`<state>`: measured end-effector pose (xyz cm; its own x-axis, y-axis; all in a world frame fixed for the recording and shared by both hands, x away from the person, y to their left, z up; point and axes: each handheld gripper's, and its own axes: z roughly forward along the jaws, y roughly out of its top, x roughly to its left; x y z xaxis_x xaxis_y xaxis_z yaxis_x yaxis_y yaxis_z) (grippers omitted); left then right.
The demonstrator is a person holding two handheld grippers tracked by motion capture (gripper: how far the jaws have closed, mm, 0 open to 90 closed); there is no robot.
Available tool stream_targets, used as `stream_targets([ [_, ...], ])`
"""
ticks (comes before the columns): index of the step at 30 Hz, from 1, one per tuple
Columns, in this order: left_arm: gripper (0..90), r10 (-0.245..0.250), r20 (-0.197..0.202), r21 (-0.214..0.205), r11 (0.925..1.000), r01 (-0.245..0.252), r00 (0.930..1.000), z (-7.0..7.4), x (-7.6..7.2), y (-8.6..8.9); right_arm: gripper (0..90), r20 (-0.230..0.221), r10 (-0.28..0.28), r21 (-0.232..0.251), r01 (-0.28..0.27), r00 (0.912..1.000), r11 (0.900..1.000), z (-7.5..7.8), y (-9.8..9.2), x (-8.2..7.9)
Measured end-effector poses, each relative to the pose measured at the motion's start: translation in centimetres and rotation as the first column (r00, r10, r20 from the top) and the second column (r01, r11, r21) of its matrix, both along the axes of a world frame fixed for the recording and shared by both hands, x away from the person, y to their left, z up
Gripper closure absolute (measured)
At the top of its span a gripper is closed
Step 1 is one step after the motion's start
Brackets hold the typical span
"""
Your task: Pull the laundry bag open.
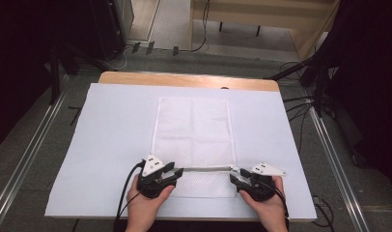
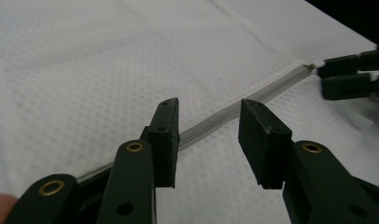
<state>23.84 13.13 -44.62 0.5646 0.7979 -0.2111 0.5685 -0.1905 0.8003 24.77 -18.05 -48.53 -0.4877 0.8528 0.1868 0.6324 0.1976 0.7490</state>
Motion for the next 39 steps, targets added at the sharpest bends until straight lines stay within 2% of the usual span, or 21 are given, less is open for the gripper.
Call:
stream_targets([
  [4,58.2,-0.043,-0.007,-0.005,0.9991,0.043,0.9991,0.2,0.7,-2.1,49.8,0.012,0.008,-0.015,-0.008,0.9999,0.9999,-0.1,0.5,0.0],
  [6,57.9,-0.057,-0.013,-0.01,0.9983,0.057,0.9983,0.2,1.1,-2.9,52.7,0.02,0.003,-0.012,-0.003,0.9998,0.9999,-0.2,0.6,-0.2],
  [8,56.6,-0.077,-0.022,-0.021,0.9968,0.077,0.9968,0.2,1.4,-3.6,58.9,0.043,-0.017,-0.051,0.019,0.9989,0.9985,-0.3,0.9,-0.5],
  [10,54.4,-0.095,-0.029,-0.031,0.9951,0.094,0.995,0.2,1.6,-4.3,64.4,0.075,-0.037,-0.118,0.046,0.9965,0.9919,-0.2,1.8,-1.0],
  [11,54.0,-0.102,-0.032,-0.03,0.9945,0.101,0.9943,0.2,1.7,-4.6,70.0,0.081,-0.046,-0.129,0.056,0.9957,0.9901,-0.2,2.1,-1.3],
  [15,52.6,-0.126,-0.044,-0.037,0.9916,0.124,0.9911,0.3,2.0,-6.0,86.5,0.075,-0.06,-0.115,0.069,0.9953,0.991,-0.2,2.5,-1.6],
  [18,52.5,-0.141,-0.046,-0.034,0.9896,0.14,0.9889,0.5,2.2,-7.0,89.0,0.035,-0.069,-0.04,0.07,0.997,0.9967,-0.2,2.0,-1.2],
  [20,53.0,-0.152,-0.047,-0.026,0.9882,0.151,0.9873,0.7,2.3,-7.6,89.2,0.034,-0.062,0.004,0.062,0.9975,0.9981,-0.2,1.7,-1.1],
  [24,59.9,-0.165,-0.05,-0.008,0.9863,0.165,0.9851,0.9,2.8,-8.4,89.2,0.129,-0.058,0.02,0.056,0.99,0.9983,0.8,1.5,-1.6],
  [26,63.9,-0.16,-0.054,-0.019,0.987,0.159,0.9856,0.8,3.1,-8.5,89.2,0.156,-0.054,0.032,0.05,0.9863,0.9983,1.4,1.6,-1.9],
  [27,65.1,-0.163,-0.058,-0.032,0.9864,0.161,0.9849,0.7,3.3,-8.6,89.2,0.165,-0.049,0.036,0.044,0.985,0.9984,1.6,1.6,-2.0],
  [30,70.3,-0.166,-0.077,-0.03,0.986,0.164,0.9831,0.4,3.5,-8.7,89.3,0.187,-0.041,0.054,0.032,0.9814,0.998,2.2,1.7,-2.5],
  [34,76.1,-0.169,-0.091,-0.001,0.9854,0.17,0.9813,0.1,3.8,-9.1,89.4,0.219,-0.026,0.064,0.012,0.9753,0.9979,2.8,1.8,-2.9],
  [38,74.3,-0.156,-0.106,0.014,0.9874,0.158,0.9821,0.1,3.8,-9.0,89.4,0.235,-0.014,0.036,0.005,0.9718,0.9993,2.7,2.2,-2.9],
  [39,71.9,-0.154,-0.105,0.003,0.9879,0.155,0.9825,0.3,3.8,-8.9,89.4,0.233,-0.016,0.034,0.008,0.9722,0.9994,2.7,2.2,-2.9],
])
